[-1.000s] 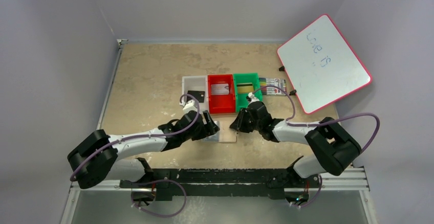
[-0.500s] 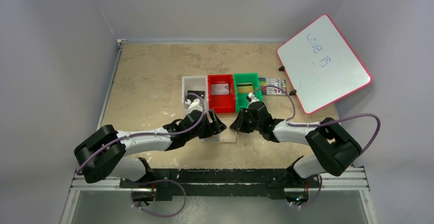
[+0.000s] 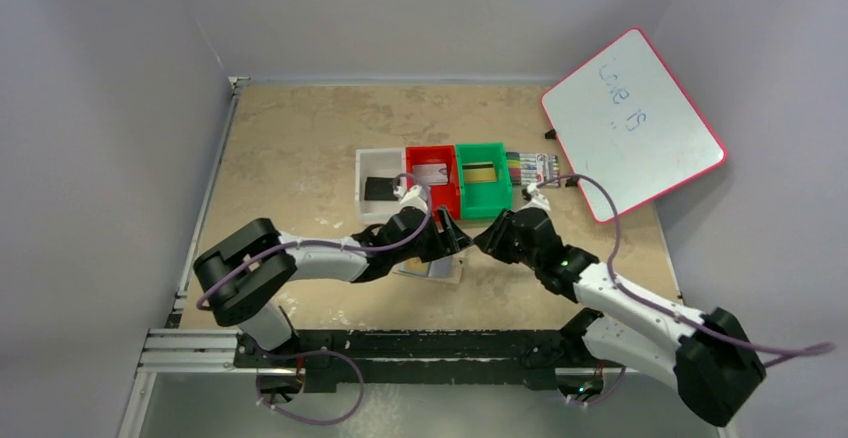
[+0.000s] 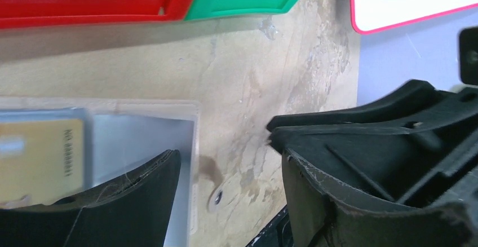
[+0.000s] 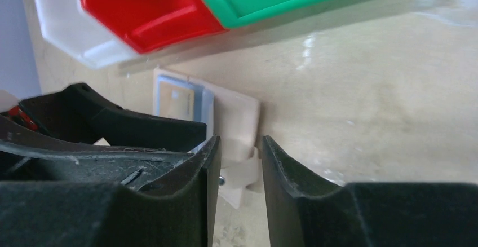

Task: Take the credit cards out of the card holder
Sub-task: Remove the credit card from the card holder.

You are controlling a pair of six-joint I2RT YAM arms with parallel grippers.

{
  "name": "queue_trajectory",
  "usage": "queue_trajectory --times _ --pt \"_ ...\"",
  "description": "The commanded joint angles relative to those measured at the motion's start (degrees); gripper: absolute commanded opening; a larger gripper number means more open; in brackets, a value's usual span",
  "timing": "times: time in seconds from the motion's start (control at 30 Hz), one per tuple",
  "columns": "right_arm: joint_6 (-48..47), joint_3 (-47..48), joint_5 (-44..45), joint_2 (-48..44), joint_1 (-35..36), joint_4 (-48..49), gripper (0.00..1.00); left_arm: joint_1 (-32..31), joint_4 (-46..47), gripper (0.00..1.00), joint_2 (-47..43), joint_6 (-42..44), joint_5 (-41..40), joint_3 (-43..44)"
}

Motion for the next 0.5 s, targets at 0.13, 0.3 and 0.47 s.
queue_trajectory --times 0.13,0.3,0.47 --pt "2.6 2.3 16.1 -19.1 0.0 -16.3 0.38 -3.2 3.6 0.63 6.7 -2.4 0.6 4.7" --pt "-1.5 -0.2 7.6 -25.6 0.0 -10.3 0.36 -4.3 3.4 0.61 9.5 -3.5 0.0 4.9" --pt "0.5 -2.3 1.9 -23.5 0.0 -6.7 0.30 -5.8 2.7 0.60 7.5 -3.6 -2.2 3.8"
